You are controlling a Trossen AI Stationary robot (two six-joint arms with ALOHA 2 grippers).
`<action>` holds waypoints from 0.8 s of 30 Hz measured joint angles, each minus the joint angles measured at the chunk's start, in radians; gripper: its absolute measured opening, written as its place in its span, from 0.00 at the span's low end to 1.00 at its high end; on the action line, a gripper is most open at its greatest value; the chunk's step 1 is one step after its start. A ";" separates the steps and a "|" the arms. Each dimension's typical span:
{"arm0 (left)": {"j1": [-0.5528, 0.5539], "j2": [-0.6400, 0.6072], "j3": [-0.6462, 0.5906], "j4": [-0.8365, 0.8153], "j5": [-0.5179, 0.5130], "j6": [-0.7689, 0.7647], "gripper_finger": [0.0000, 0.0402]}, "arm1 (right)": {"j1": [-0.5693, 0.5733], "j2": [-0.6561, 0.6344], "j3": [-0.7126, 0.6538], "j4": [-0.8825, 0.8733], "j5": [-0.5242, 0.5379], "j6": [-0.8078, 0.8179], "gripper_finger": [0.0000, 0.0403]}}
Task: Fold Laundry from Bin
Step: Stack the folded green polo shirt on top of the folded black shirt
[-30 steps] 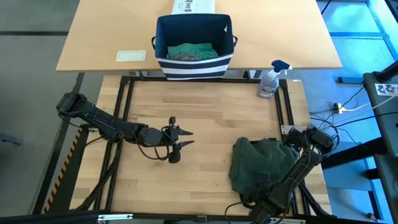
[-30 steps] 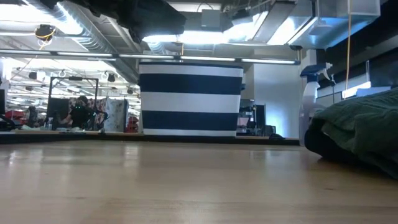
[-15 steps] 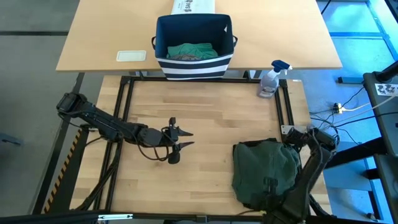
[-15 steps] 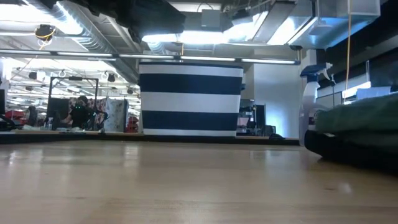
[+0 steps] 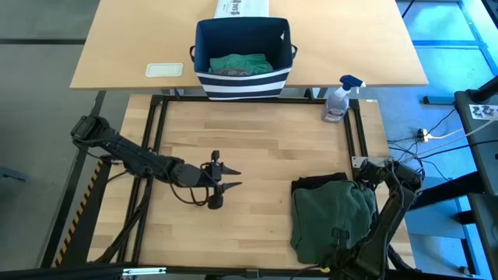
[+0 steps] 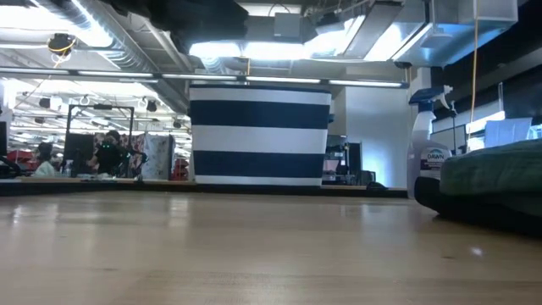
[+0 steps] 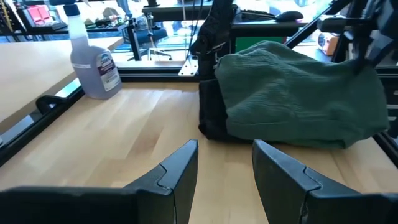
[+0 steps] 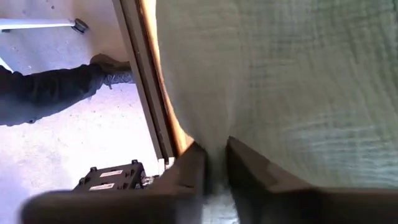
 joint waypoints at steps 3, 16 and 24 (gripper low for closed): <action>-0.009 0.000 0.000 0.000 0.000 0.000 0.36 | 0.000 0.000 0.008 -0.004 0.007 0.003 0.29; -0.015 0.000 0.000 0.001 0.000 0.000 0.36 | -0.002 -0.026 0.149 -0.304 0.426 0.107 0.68; -0.015 0.001 0.008 0.010 0.003 0.000 0.36 | -0.125 -0.080 -0.109 -0.311 0.357 0.131 0.21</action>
